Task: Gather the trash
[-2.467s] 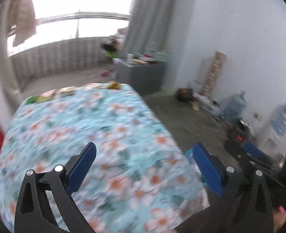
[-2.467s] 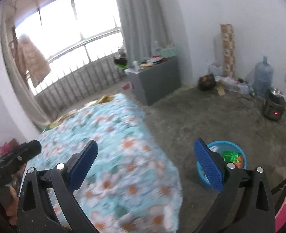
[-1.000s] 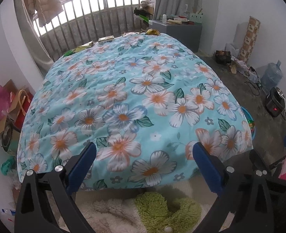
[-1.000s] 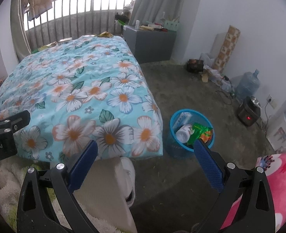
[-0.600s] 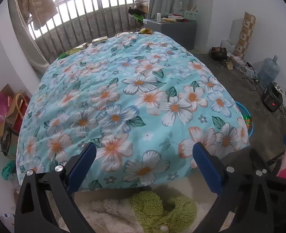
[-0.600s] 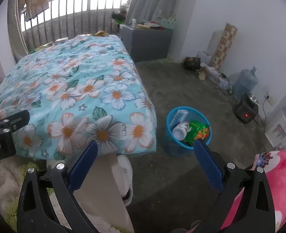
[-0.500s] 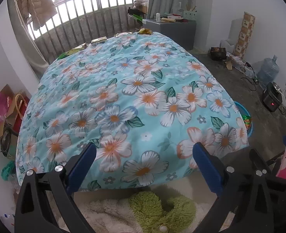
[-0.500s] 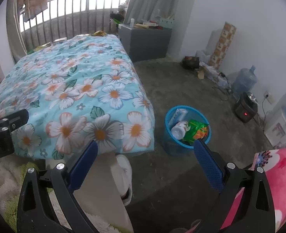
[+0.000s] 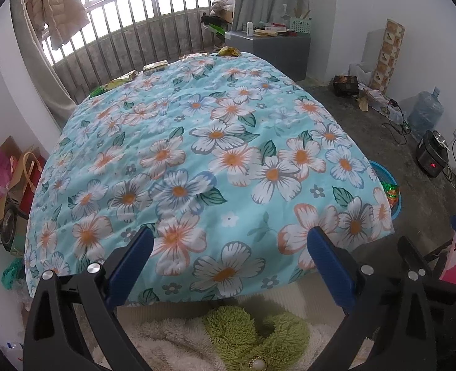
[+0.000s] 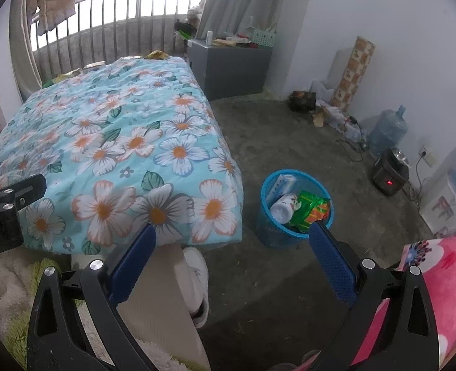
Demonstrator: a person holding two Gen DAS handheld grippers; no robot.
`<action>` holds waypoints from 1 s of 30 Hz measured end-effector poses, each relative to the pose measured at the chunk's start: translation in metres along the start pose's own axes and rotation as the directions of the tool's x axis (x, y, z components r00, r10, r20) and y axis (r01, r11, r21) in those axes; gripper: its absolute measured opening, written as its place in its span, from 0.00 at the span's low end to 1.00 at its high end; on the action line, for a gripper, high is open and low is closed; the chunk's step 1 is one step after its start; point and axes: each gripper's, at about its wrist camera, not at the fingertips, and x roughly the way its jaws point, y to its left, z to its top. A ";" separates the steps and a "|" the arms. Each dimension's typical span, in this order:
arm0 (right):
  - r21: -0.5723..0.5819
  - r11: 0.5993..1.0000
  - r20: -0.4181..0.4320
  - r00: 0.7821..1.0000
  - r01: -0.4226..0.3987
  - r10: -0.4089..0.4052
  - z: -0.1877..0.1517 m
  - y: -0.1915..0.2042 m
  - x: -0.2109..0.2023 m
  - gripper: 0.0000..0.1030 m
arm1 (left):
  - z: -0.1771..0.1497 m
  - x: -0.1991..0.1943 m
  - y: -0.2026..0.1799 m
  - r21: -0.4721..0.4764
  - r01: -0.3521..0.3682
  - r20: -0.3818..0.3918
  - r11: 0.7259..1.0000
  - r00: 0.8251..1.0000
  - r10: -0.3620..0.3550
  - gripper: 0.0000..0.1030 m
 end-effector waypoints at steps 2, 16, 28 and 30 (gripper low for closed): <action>-0.002 1.000 0.000 1.000 0.000 0.000 0.000 0.000 0.000 0.92 | 0.000 0.000 0.000 0.002 0.000 -0.001 1.000 1.000 0.000 0.95; -0.004 1.000 0.001 1.000 -0.001 0.001 0.002 -0.001 -0.001 0.92 | -0.004 0.004 0.004 -0.007 0.001 -0.014 1.000 1.000 -0.001 0.95; -0.002 1.000 0.002 1.000 -0.001 0.001 0.002 0.000 -0.001 0.92 | -0.004 0.005 0.005 -0.010 -0.001 -0.019 1.000 1.000 0.001 0.95; -0.003 1.000 0.001 1.000 0.000 0.000 0.002 0.000 -0.001 0.92 | -0.004 0.005 0.005 -0.010 -0.002 -0.021 1.000 1.000 0.001 0.95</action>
